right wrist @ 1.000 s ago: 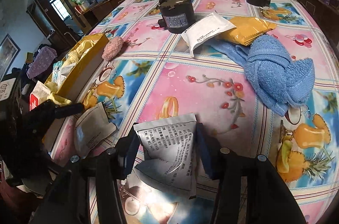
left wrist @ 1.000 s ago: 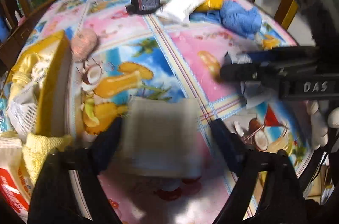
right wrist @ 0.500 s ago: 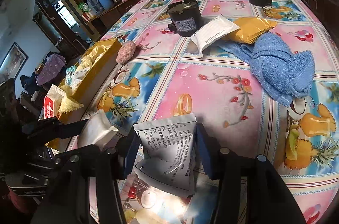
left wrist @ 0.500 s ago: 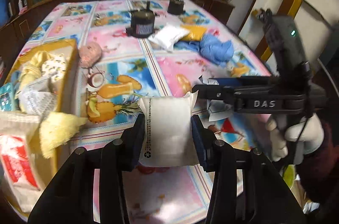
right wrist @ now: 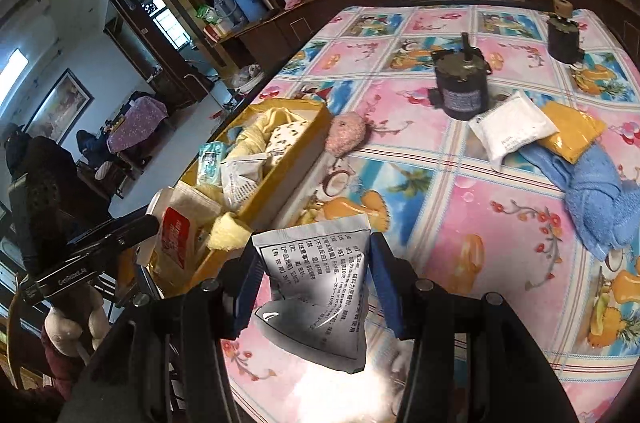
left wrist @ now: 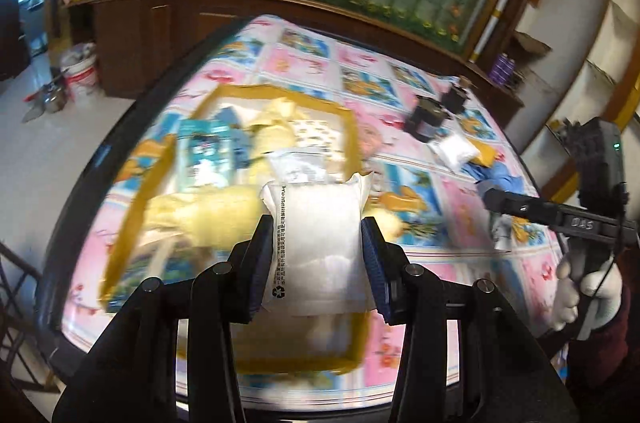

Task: Organize soft objects
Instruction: 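Carry the white pouch with the left gripper while the right carries the sachet to the box, then lower the white pouch and paper sachet into the box and open both grippers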

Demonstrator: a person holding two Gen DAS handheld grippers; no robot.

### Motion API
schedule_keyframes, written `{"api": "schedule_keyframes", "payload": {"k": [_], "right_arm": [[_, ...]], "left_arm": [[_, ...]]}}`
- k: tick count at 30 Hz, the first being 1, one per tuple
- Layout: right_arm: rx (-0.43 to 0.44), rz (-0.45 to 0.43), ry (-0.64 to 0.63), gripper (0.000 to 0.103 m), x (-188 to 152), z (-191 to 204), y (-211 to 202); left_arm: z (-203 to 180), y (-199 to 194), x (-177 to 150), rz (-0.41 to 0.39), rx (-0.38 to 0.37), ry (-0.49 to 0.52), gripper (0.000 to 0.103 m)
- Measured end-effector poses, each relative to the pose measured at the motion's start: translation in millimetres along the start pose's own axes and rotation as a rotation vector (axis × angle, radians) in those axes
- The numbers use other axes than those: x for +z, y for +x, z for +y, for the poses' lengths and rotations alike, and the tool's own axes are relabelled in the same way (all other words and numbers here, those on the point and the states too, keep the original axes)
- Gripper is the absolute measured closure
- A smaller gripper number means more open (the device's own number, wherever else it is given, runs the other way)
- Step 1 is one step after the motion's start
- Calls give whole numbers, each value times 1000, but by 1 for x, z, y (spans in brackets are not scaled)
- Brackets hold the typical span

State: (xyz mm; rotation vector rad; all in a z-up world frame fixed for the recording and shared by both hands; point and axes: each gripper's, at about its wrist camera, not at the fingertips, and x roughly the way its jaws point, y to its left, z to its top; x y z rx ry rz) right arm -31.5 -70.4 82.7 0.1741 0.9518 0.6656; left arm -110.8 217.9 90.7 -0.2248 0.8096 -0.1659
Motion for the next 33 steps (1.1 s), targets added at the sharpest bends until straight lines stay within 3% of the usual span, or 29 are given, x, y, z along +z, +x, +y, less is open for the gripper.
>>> {"api": "schedule_keyframes", "payload": {"k": [9, 13, 16, 21, 23, 28, 31, 33], "right_arm": [[18, 35, -109, 52, 37, 63, 47], [29, 59, -137, 52, 57, 85, 78], [26, 72, -139, 52, 75, 99, 105], [-6, 110, -149, 52, 110, 118, 157], [-8, 128, -140, 52, 120, 121, 175], [-49, 172, -128, 50, 136, 127, 220], [-43, 202, -89, 48, 135, 123, 236], [-45, 223, -78, 44, 131, 121, 241]], "left_arm": [[45, 9, -3, -3, 103, -52, 60], [58, 23, 5, -1, 233, -53, 57], [66, 34, 5, 22, 215, -74, 55], [69, 27, 3, -10, 158, -99, 48], [67, 25, 2, -12, 168, -97, 46], [59, 23, 4, -35, 305, -64, 34], [54, 26, 6, -35, 393, -31, 32], [53, 27, 5, -40, 400, -23, 32]]}}
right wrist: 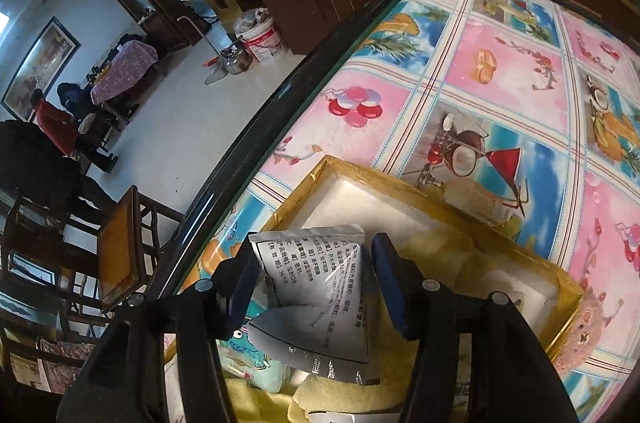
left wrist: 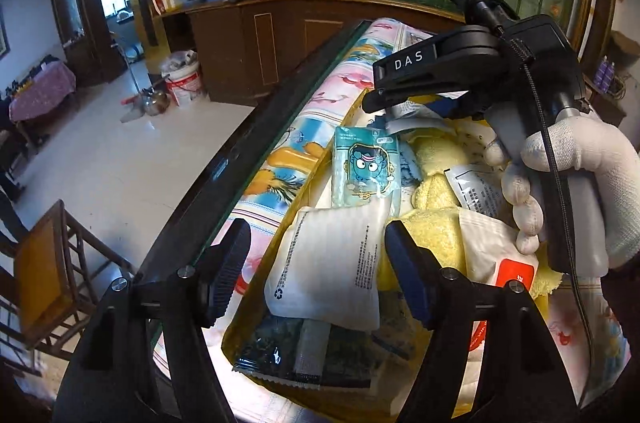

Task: Organize soft objects
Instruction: 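Lower the white pouch and paper sachet into the box and open both grippers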

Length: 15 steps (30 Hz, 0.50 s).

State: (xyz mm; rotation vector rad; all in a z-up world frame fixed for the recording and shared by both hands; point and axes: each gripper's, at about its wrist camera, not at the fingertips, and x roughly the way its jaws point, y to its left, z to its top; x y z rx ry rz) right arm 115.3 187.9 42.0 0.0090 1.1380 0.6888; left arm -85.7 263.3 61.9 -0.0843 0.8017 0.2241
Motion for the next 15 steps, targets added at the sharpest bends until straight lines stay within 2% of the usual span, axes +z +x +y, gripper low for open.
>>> {"api": "schedule_keyframes", "payload": {"k": [4, 15], "right_arm": [[16, -24, 9, 39, -3, -2, -12], [94, -135, 20, 38, -22, -6, -77]], "left_arm": [[1, 3, -1, 12, -13, -12, 32], [-10, -19, 0, -20, 14, -7, 32]]}}
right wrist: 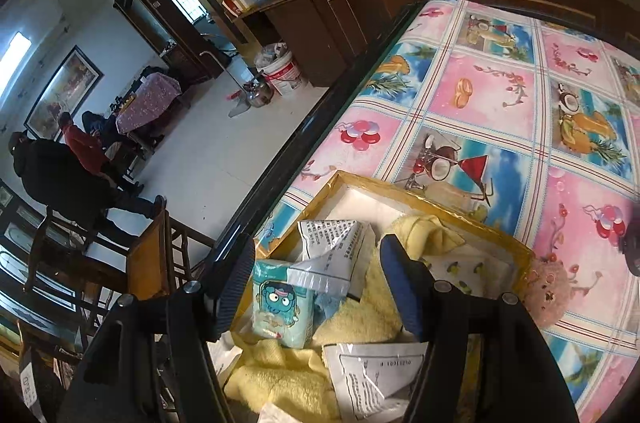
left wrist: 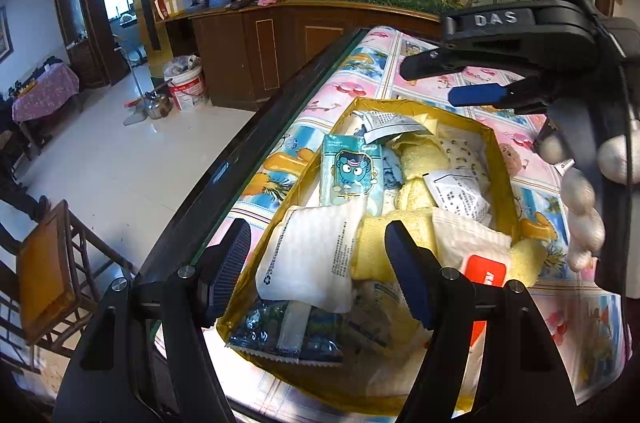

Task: Organize soft objects
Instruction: 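Lower the white pouch and paper sachet into the box and open both grippers, then withdraw both grippers from the box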

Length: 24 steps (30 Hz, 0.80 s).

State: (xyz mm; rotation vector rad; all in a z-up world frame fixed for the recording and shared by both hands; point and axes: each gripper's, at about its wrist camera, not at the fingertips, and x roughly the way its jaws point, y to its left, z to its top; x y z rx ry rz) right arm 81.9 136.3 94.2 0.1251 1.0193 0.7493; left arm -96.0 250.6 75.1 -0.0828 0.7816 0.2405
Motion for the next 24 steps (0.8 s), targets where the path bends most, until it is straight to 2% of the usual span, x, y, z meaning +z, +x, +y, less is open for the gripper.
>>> {"api": "schedule_keyframes", "payload": {"k": [8, 12, 13, 14, 15, 17, 20, 22, 24], "right_arm": [[-7, -46, -19, 38, -28, -10, -41], [-32, -64, -55, 38, -53, -13, -59], [-38, -69, -70, 38, -60, -12, -64], [-40, -72, -81, 38, -67, -13, -68], [-38, -74, -92, 38, -76, -13, -72], [-31, -72, -97, 38, -91, -16, -79], [-24, -71, -94, 38, -110, -23, -89], [-37, -72, -86, 38, -123, -30, -96], [-62, -67, -80, 38, -135, -39, -101]], "left_arm": [[-16, -32, -4, -66, 38, 17, 32], [-23, -66, -6, -222, 167, -7, 32], [-25, -75, -8, -257, 187, -6, 21], [-28, -80, -10, -271, 189, 2, 5], [-30, -82, -12, -273, 175, 9, 0], [-35, -80, -13, -259, 90, 25, 0], [-46, -75, -14, -232, 34, 44, 0], [-58, -73, -15, -210, 43, 75, 0], [-71, -73, -17, -186, 95, 100, 0]]}}
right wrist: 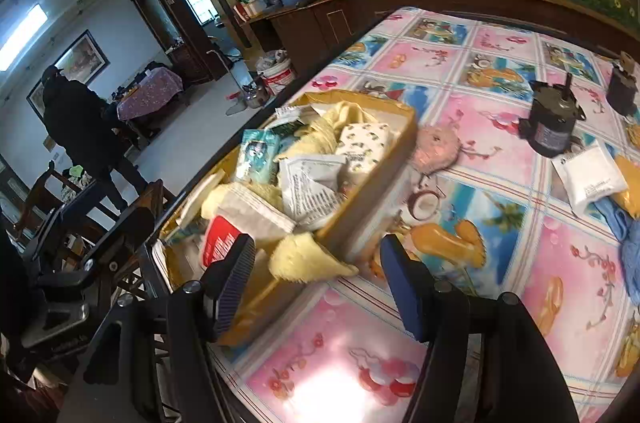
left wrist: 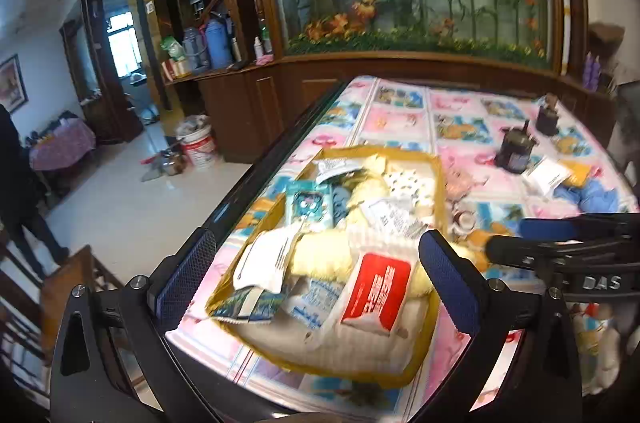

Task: Organize soft objects
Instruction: 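Withdraw both grippers from the box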

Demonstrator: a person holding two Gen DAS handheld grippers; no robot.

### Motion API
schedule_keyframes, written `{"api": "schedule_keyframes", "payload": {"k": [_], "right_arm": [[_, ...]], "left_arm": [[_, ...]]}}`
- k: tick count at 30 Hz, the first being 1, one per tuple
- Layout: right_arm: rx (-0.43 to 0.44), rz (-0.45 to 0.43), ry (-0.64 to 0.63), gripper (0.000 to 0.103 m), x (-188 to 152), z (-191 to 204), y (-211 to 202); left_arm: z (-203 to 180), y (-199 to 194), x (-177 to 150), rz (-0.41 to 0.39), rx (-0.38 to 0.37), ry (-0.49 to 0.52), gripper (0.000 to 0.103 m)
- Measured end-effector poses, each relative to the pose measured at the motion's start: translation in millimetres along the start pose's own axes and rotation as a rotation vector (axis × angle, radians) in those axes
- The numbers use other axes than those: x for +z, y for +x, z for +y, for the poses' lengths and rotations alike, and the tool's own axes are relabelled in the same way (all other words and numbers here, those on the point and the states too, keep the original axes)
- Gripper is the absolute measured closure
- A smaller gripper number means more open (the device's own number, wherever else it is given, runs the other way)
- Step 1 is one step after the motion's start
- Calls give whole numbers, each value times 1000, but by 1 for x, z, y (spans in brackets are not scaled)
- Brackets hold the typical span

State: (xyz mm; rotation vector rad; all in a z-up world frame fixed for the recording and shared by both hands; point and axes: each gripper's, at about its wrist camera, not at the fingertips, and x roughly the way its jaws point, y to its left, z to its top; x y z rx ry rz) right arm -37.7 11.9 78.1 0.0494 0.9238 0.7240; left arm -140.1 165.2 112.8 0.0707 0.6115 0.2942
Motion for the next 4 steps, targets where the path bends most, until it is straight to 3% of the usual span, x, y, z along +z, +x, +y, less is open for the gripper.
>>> {"api": "schedule_keyframes", "payload": {"k": [4], "right_arm": [[-68, 5, -9, 38, -21, -15, -12]], "left_arm": [[-18, -4, -2, 3, 20, 17, 0]]}}
